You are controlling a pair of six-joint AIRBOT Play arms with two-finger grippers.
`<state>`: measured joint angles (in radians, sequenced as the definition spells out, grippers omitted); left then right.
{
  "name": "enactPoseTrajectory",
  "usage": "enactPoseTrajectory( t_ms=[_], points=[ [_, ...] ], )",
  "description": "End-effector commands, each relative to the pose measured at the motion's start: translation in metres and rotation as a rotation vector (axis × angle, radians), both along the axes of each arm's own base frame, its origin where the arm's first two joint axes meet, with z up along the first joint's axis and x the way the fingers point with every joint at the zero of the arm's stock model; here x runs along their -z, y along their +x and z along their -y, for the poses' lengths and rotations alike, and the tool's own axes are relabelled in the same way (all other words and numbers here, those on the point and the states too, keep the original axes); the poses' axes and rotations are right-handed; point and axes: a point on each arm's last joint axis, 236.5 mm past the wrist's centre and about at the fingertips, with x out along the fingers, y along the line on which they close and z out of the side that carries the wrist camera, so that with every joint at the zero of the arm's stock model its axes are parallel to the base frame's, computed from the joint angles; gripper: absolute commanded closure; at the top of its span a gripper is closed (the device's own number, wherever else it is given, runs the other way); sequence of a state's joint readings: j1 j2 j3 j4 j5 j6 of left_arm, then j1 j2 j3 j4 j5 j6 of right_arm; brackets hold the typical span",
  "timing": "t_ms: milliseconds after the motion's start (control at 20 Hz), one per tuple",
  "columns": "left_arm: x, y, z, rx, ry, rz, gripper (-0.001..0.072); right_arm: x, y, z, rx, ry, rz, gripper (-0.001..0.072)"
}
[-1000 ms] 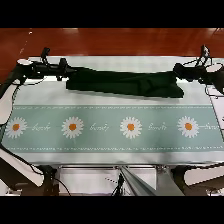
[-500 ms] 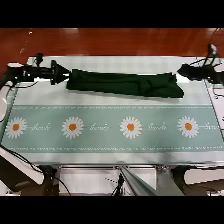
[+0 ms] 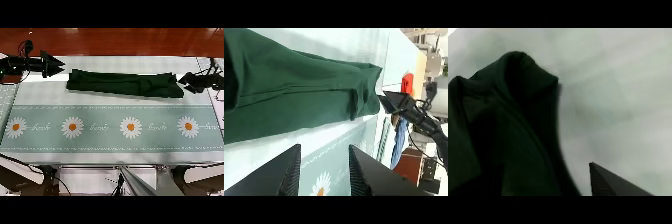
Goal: Fold the shirts.
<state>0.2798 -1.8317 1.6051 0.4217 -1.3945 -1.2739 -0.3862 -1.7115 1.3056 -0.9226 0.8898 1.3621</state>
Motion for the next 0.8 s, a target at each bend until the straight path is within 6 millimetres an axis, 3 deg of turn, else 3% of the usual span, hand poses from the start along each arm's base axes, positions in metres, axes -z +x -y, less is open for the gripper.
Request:
enactPoseTrajectory(
  t_ms=[0,150,200,300,400,550,650,750],
  points=[
    [-0.006,-0.004,0.019,0.042,0.006,0.021,0.0342,0.021,0.008,-0.048,0.004,0.187,-0.036,0.0113],
    [-0.006,-0.007,0.032,0.080,0.013,0.042,0.0342,0.029,0.018,-0.079,-0.030,0.211,-0.017,0.0127],
    [-0.006,-0.007,0.035,0.086,0.014,0.043,0.0342,0.028,0.023,-0.083,-0.036,0.192,0.004,0.0220],
    [-0.006,-0.008,0.037,0.091,0.013,0.043,0.0342,0.017,0.031,-0.088,-0.067,0.171,0.056,0.0647],
    [-0.007,-0.008,0.037,0.091,0.013,0.044,0.0351,-0.006,0.032,-0.091,-0.110,0.147,0.106,0.0685],
    [-0.009,-0.010,0.044,0.117,0.023,0.075,0.0574,-0.058,0.022,-0.093,-0.194,0.079,0.176,0.0686],
    [-0.014,-0.015,0.060,0.155,0.028,0.097,0.0667,-0.094,0.004,-0.097,-0.243,0.044,0.189,0.0686],
    [-0.027,-0.025,0.087,0.223,0.044,0.151,0.0693,-0.125,-0.020,-0.099,-0.276,0.007,0.175,0.0686]
  ],
)
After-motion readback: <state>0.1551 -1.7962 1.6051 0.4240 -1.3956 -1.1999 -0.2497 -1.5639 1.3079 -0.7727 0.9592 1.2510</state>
